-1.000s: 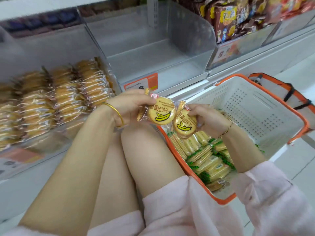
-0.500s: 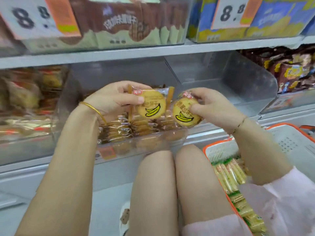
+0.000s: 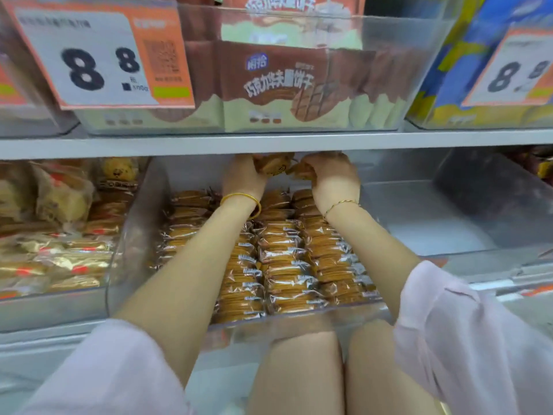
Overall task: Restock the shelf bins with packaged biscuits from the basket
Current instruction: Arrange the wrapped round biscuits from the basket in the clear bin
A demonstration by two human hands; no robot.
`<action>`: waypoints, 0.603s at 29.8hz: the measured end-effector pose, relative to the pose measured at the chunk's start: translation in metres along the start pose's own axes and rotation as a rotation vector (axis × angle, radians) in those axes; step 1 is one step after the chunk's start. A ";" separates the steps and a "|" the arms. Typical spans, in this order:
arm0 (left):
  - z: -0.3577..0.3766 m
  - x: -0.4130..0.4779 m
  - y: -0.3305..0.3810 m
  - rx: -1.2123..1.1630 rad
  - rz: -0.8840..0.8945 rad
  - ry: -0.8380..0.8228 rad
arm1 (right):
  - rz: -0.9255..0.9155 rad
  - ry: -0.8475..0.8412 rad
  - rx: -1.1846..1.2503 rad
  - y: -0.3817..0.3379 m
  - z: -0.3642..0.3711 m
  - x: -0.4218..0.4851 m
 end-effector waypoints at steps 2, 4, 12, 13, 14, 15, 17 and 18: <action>0.009 0.003 -0.004 0.035 0.042 -0.012 | 0.028 0.010 -0.085 0.001 0.014 0.009; 0.017 0.004 -0.006 0.090 0.094 -0.047 | 0.025 0.028 -0.133 0.003 0.026 0.014; 0.028 0.008 -0.007 0.472 0.309 -0.160 | -0.023 -0.049 -0.223 0.011 0.061 0.017; 0.029 0.008 -0.008 0.522 0.328 -0.182 | -0.024 -0.085 -0.233 0.011 0.063 0.019; 0.029 0.008 -0.008 0.554 0.338 -0.204 | -0.028 -0.129 -0.243 0.010 0.065 0.022; 0.029 0.009 -0.008 0.570 0.345 -0.222 | -0.026 -0.172 -0.246 0.010 0.064 0.025; 0.029 0.011 -0.008 0.578 0.351 -0.272 | -0.006 -0.258 -0.236 0.011 0.063 0.033; 0.029 0.013 -0.008 0.578 0.353 -0.306 | 0.006 -0.297 -0.228 0.012 0.061 0.036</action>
Point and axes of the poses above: each hand's wrist, its own x-axis towards the middle knuckle, its own z-axis out of the palm, y = z × x, the point moved 4 cm from there along x, towards the middle knuckle, and after that the axes turned 5 degrees about x, right-handed, at the moved point
